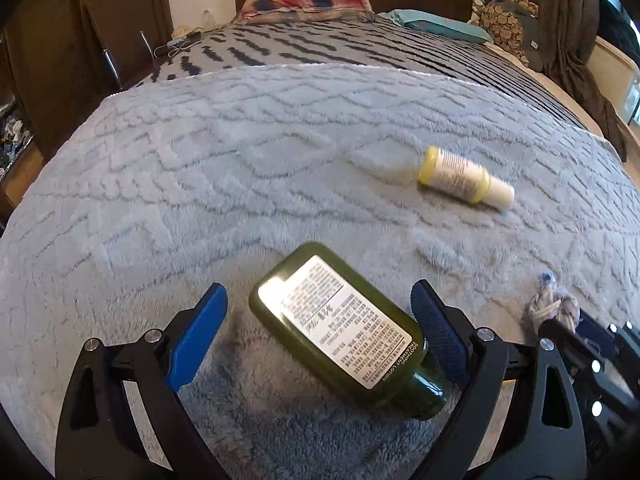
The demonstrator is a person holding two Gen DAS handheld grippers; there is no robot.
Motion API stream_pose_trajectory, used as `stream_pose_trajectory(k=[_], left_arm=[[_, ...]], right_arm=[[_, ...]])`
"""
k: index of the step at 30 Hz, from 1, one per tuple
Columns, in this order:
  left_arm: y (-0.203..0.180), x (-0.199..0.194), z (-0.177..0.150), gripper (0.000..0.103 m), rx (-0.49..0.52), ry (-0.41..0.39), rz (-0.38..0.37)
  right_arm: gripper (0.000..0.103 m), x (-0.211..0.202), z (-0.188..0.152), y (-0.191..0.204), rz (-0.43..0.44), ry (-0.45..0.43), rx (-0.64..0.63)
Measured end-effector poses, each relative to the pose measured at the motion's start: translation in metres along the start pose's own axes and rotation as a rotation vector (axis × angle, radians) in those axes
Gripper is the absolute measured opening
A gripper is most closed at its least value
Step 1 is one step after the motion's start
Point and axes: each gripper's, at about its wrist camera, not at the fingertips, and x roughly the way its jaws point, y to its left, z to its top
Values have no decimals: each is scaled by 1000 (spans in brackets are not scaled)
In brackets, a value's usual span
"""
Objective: Collect trash
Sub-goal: 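Grasp the green bottle with the left tool while the right tool grasps the white cloth, then carry the green bottle and white cloth down below the bed edge to the bin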
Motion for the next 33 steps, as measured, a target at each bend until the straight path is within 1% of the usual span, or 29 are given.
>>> stream_pose_trajectory(k=[2, 5, 9, 11, 16, 19, 21, 24, 28, 30, 33], left_arm=[[1, -3, -4, 88, 12, 0, -7], [5, -4, -10, 76, 9, 20, -77], [4, -7, -17, 76, 31, 28, -89], [-1, -8, -22, 76, 67, 35, -87], [-8, -21, -37, 76, 118, 53, -97], [-11, -37, -54, 74, 144, 50, -117], [-10, -53, -67, 66, 146, 36, -125], [-10, -75, -85, 61, 150, 27, -147], [-15, -96, -120, 60, 189, 38, -159], [-13, -106, -133, 60, 183, 36, -155], [-10, -124, -153, 60, 183, 54, -192]], right_arm=[[26, -2, -2, 0, 0, -3, -2], [26, -8, -6, 0, -2, -4, -3], [26, -17, -12, -2, -16, -4, -1], [26, -22, -16, -3, -26, 0, -1], [26, -37, -31, 2, -40, 12, -21], [26, -53, -41, 6, -40, 9, -26], [26, -66, -49, 10, -42, 6, -29], [26, -86, -63, 16, -37, -6, -31], [26, -111, -82, 27, -22, -17, -33], [26, -124, -93, 33, -15, -19, -39], [26, -141, -110, 39, -11, -18, -45]])
